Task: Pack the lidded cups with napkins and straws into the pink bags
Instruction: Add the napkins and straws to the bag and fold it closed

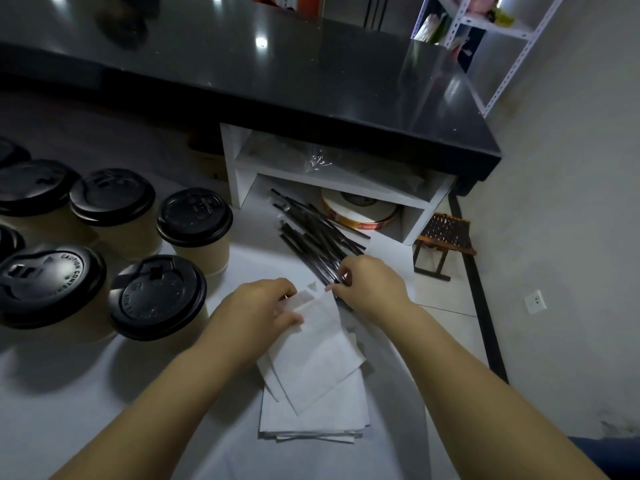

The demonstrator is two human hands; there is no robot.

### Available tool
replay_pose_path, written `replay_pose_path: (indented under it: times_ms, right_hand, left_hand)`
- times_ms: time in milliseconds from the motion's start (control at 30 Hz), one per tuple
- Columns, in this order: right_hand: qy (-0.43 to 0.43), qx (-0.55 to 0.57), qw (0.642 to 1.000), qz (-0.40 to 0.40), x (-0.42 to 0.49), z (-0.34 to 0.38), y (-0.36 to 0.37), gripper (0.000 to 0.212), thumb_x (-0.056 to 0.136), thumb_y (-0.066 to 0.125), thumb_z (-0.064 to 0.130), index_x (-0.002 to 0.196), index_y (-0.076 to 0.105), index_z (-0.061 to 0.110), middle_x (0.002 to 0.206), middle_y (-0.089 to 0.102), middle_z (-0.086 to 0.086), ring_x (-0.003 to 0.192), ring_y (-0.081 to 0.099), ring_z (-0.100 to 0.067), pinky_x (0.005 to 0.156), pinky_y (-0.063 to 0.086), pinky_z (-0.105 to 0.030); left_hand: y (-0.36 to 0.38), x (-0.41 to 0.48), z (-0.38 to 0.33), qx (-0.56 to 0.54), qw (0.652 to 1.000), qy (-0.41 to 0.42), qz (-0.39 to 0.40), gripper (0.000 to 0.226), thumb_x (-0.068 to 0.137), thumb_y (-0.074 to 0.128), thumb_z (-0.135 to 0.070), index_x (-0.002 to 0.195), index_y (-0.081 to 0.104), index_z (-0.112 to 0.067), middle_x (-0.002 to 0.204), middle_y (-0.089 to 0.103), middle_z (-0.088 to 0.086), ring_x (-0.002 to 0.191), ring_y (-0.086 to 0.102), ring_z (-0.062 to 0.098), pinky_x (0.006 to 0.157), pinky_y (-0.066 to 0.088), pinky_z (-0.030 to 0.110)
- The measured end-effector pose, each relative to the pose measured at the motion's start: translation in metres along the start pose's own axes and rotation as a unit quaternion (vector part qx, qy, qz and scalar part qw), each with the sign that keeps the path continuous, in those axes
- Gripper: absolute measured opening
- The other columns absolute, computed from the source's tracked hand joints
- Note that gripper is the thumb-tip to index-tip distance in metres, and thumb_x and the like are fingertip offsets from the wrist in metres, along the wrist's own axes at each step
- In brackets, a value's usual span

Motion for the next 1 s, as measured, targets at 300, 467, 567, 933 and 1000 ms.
replay_pose_path:
  times_ms: [300,467,567,933,1000]
  right_hand:
    - [0.002,-0.016,1.000,0.016,0.002,0.000,0.012,0.014,0.088,0.059,0.029,0.089,0.066,0.017,0.093,0.060,-0.001,0.083,0.056,-0.022,0.065,0.048,-0.031]
    - [0.041,0.025,0.998,0.033,0.003,-0.005,0.006,0.015,0.093,0.050,0.024,0.090,0.062,0.015,0.086,0.062,-0.003,0.080,0.057,-0.023,0.067,0.048,-0.033]
    - [0.059,0.023,0.997,0.047,0.004,-0.007,0.004,0.015,0.094,0.047,0.016,0.096,0.060,0.009,0.090,0.063,-0.008,0.081,0.058,-0.026,0.065,0.047,-0.033]
    - [0.053,0.174,0.983,-0.034,-0.023,-0.011,-0.019,0.019,0.099,0.041,0.016,0.109,0.056,0.016,0.088,0.059,0.002,0.080,0.055,-0.016,0.060,0.038,-0.023]
    - [0.046,0.185,0.979,-0.067,-0.030,-0.011,-0.025,0.026,0.099,0.041,0.013,0.118,0.057,0.013,0.094,0.058,0.002,0.084,0.054,-0.015,0.067,0.039,-0.024]
  left_hand:
    - [0.008,-0.004,0.009,0.000,0.999,-0.027,0.018,0.021,0.082,0.063,-0.036,0.100,0.060,-0.026,0.095,0.065,-0.007,0.088,0.055,0.016,0.071,0.044,0.030]
    - [0.006,-0.004,0.011,0.001,1.000,-0.028,0.013,0.022,0.083,0.062,-0.034,0.103,0.060,-0.024,0.096,0.066,-0.005,0.090,0.056,0.018,0.073,0.046,0.033]
    - [0.004,-0.005,0.011,-0.005,1.000,-0.029,0.010,0.022,0.084,0.062,-0.032,0.104,0.060,-0.023,0.097,0.065,-0.004,0.090,0.056,0.018,0.074,0.046,0.033]
    - [-0.003,-0.014,0.002,-0.031,0.998,-0.036,0.044,0.039,0.089,0.056,-0.023,0.125,0.045,-0.034,0.103,0.060,-0.003,0.095,0.056,0.015,0.073,0.042,0.027]
    - [-0.012,-0.019,-0.009,-0.038,0.999,-0.006,0.036,0.034,0.089,0.055,-0.021,0.118,0.045,-0.037,0.100,0.059,-0.008,0.088,0.054,0.011,0.071,0.043,0.027]
Point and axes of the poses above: each hand's wrist, its own x-axis towards the middle knuckle, its own y-axis out of the palm, z = x × y, the point moved 4 cm from there along x, towards the middle knuckle
